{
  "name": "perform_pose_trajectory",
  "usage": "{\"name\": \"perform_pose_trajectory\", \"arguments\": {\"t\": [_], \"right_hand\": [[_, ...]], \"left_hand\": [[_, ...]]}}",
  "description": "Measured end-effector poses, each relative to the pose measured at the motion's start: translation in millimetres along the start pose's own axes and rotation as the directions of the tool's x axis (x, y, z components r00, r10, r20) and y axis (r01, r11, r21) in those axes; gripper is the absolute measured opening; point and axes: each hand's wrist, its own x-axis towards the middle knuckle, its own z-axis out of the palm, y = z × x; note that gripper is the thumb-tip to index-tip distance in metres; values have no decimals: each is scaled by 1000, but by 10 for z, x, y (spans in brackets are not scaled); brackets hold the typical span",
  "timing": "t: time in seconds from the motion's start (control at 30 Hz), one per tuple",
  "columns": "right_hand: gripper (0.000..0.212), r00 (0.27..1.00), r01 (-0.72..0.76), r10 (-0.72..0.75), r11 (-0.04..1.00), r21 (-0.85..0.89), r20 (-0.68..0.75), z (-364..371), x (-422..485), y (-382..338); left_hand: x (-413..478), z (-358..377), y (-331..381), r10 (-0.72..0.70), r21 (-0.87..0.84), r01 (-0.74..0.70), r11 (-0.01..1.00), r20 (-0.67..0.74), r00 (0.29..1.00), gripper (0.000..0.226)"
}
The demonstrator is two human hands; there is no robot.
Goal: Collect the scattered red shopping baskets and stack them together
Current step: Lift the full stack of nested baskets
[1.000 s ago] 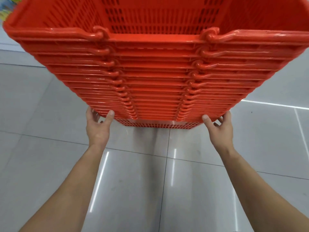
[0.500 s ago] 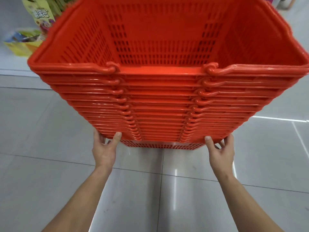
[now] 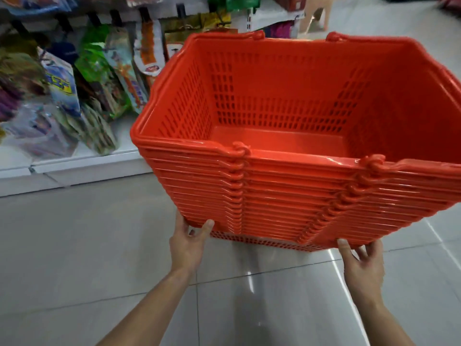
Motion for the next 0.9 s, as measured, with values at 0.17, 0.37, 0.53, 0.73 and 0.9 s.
{"name": "perform_pose_trajectory", "arguments": {"t": [0.17,0.37,0.53,0.73,0.9], "right_hand": [[51,997,-38,41,999,35,-73,-498,442,132],[55,995,-43,52,995,93,-90,-784,1131,170],[46,998,-69,69,996,55,4,-1038,1833,184],[48,984,-158,153,986,48,89,-1211,2290,167],[47,976,-194,187,980,55,112,-1175,2342,122]], "left_hand": [[182,805,130,-13,93,8,996,51,999,85],[419,1549,338,-20,197,8,980,56,998,73],[347,1907,453,-40,308,23,951,51,998,73],[458,2179,598,-120,373,97,923,38,992,66],[572,2270,574,-164,346,146,927,26,986,66]]}}
